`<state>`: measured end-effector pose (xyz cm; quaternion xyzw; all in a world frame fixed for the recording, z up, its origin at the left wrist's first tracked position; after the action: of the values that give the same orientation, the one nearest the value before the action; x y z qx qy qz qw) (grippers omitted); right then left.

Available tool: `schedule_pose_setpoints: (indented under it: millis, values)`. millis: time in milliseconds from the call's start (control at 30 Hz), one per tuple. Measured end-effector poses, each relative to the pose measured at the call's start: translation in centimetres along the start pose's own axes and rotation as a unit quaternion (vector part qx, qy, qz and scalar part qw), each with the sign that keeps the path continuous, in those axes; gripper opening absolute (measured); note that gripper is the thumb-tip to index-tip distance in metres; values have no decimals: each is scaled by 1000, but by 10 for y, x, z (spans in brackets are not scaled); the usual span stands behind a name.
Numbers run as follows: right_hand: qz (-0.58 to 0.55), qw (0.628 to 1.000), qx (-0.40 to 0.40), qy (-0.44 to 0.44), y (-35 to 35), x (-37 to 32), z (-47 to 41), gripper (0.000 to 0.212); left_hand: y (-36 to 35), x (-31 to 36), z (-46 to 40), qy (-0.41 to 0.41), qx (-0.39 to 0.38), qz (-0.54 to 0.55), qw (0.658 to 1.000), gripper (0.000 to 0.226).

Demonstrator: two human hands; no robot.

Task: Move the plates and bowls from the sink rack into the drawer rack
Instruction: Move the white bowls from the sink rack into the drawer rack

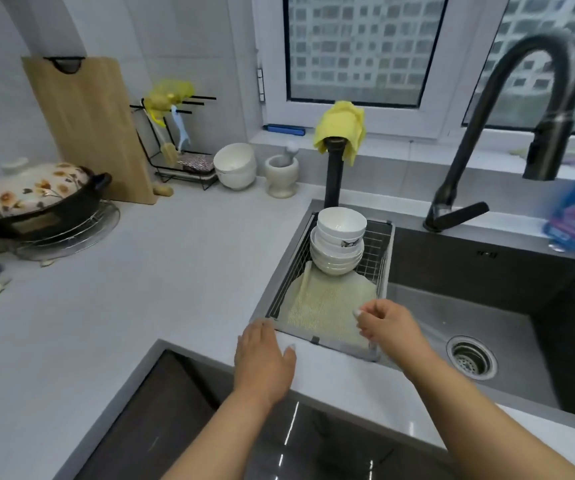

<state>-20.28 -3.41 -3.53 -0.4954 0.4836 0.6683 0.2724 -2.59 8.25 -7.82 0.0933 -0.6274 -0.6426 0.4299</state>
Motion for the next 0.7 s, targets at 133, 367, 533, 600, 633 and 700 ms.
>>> schedule_pose_setpoints:
  millis: [133, 367, 533, 600, 633, 700]
  values:
    - [62, 997, 40, 19, -8, -10, -52, 11, -6, 0, -49, -25, -42, -85, 995, 73]
    - [196, 974, 94, 69, -16, -27, -152, 28, -14, -1, -94, -97, 9, -155, 983, 77]
    - [257, 963, 52, 53, -23, -21, -195, 37, -16, 1, -110, -115, 5, -141, 983, 77]
    - [290, 956, 20, 45, -27, -18, -206, 29, -16, 1, -114, -119, 12, -144, 982, 76]
    - [307, 951, 5, 40, -28, -17, -210, 24, -17, 0, -115, -120, 9, -147, 982, 75]
    - [313, 949, 1, 33, -30, -16, -215, 19, -21, -3, -118, -127, 9, -158, 979, 73]
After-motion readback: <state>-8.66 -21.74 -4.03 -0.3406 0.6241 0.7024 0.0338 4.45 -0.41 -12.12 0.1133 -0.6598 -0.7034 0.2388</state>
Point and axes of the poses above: each hand's wrist, its own z-axis away from the middle knuckle, its own y-axis out of the back of the hand, x = y × z, the point moved 2 cm from there along -z, towards the middle knuckle, and after that the axes turned 13 degrees about y, right-handed, at the moved point
